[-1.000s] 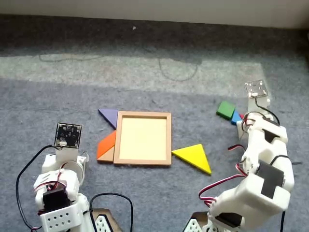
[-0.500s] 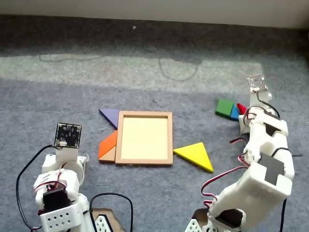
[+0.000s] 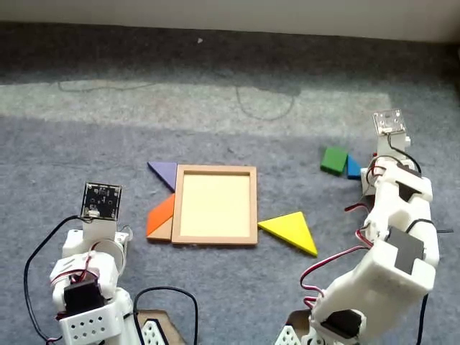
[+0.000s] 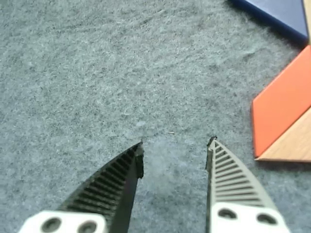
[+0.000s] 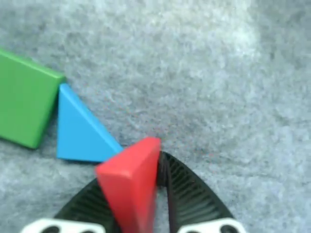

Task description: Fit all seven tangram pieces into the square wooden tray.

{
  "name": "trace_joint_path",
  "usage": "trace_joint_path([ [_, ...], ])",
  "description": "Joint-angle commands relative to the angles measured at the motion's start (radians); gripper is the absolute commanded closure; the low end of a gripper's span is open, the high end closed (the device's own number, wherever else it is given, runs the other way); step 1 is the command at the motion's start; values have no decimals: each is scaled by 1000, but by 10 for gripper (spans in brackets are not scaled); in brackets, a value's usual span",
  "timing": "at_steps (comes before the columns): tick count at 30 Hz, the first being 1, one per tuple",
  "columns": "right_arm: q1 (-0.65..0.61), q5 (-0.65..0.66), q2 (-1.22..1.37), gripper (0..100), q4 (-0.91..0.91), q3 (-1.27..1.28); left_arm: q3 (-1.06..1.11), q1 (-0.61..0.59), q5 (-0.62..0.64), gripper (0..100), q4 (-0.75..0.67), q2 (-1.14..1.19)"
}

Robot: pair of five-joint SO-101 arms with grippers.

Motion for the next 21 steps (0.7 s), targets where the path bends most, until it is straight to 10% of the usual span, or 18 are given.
trace_joint_path([
  [1, -5, -11, -65, 992, -18, 27, -5, 8, -9, 777, -21, -8],
  [21, -168, -12, -765, 992, 160, 515, -5, 10, -11, 777, -21, -8],
])
